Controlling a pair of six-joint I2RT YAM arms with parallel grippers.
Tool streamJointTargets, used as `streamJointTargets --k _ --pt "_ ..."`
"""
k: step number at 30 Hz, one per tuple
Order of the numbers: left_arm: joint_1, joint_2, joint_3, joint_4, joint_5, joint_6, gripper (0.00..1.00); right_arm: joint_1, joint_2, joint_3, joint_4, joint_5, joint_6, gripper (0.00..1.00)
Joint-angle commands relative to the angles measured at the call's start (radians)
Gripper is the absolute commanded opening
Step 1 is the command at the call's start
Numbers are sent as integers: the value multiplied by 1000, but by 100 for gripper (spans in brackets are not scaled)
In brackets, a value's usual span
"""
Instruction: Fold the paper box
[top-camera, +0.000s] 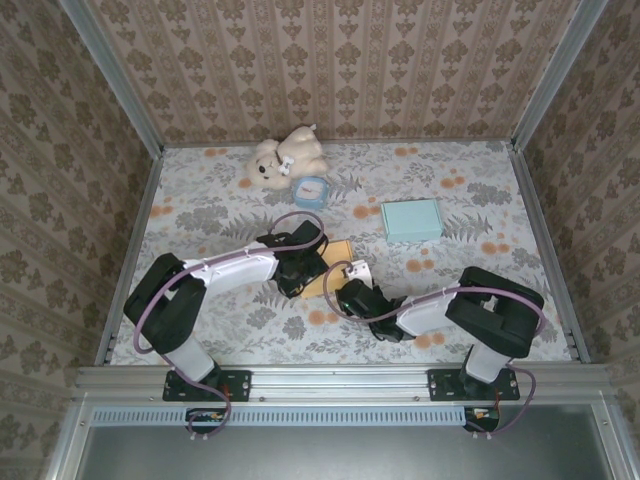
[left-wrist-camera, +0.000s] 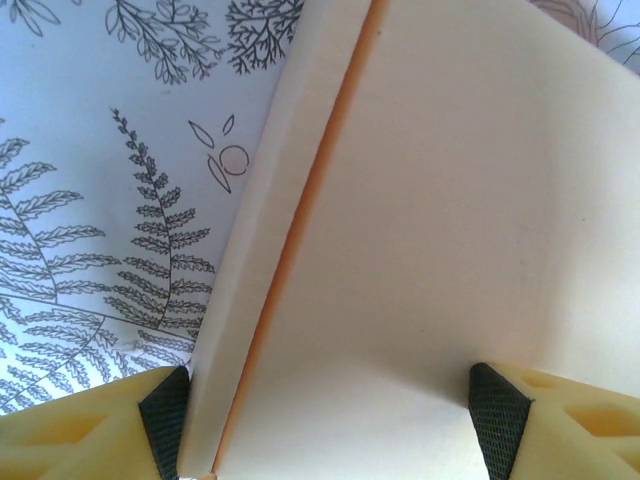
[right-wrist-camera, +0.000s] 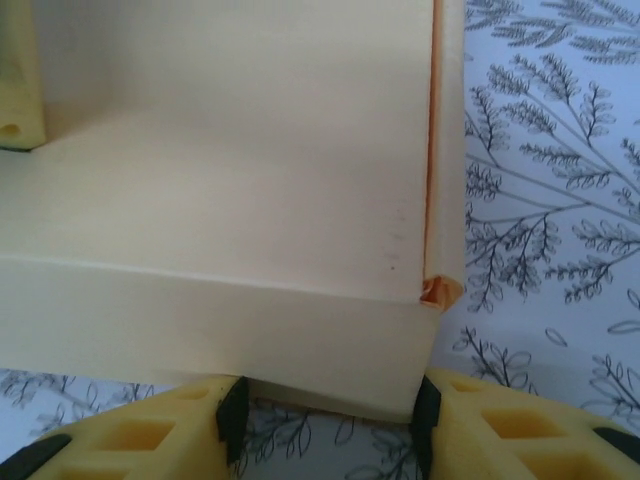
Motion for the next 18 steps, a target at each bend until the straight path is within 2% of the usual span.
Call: streamJointTargets --k 1,5,9,18 --pt "-18 73 -30 -85 50 7 75 -6 71 52 75 10 -16 51" --pt "-21 62 -27 -90 63 18 75 -8 81 70 74 11 -21 51" --pt "-36 16 -21 -108 40 27 75 -34 65 91 -7 -5 4 51" --pt "-50 -101 -15 -163 -28 44 85 -172 -27 68 -109 -243 60 51"
